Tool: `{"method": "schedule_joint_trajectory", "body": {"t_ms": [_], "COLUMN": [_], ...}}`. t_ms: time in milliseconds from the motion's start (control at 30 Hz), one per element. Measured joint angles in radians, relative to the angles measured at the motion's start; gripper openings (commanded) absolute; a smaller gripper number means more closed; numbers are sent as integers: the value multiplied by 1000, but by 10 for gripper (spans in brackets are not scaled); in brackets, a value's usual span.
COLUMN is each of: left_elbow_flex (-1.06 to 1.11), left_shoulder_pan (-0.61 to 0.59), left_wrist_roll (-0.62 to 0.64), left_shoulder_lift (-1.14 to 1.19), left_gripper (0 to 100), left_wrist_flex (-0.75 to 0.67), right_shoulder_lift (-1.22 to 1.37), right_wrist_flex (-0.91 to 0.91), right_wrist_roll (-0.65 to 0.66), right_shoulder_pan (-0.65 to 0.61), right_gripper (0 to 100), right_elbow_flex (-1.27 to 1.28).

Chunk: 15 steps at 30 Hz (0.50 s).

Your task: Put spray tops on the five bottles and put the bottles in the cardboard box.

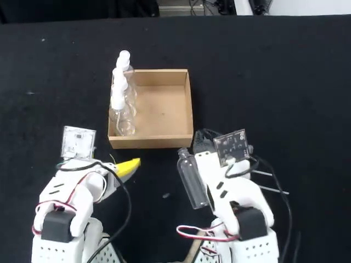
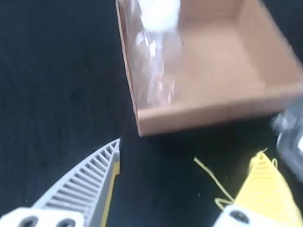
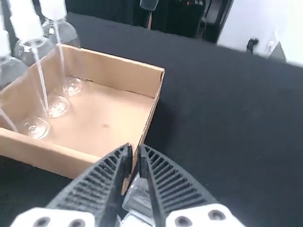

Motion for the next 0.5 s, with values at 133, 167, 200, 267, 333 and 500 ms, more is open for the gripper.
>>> {"method": "schedule_joint_trajectory", "body": {"t_ms": [133,167,200,267,333,500], "left_elbow_flex": [74,101,123,153,166,172], "left_shoulder_pan": [-3,-3,-2,-2,-2,-2], "left_wrist_roll": [3,14,25,37,41,41], "left_shoulder_lift": [-9,-8,0,3,-3,0], "left_gripper": [364,364,364,364,364,364], "left_wrist_flex": [-34,-54,-72,-97,-107,-110], "right_shoulder_lift": [6,26,58,135,221,434], "right_wrist_flex": [41,52,69,112,167,316], "right_wrist_roll": [94,110,124,130,130,130], "right_shoulder_pan": [-72,-89,-98,-101,-115,-115], "right_gripper": [12,12,12,12,12,93], "right_elbow_flex": [-71,-94,-123,-192,-285,-512]}}
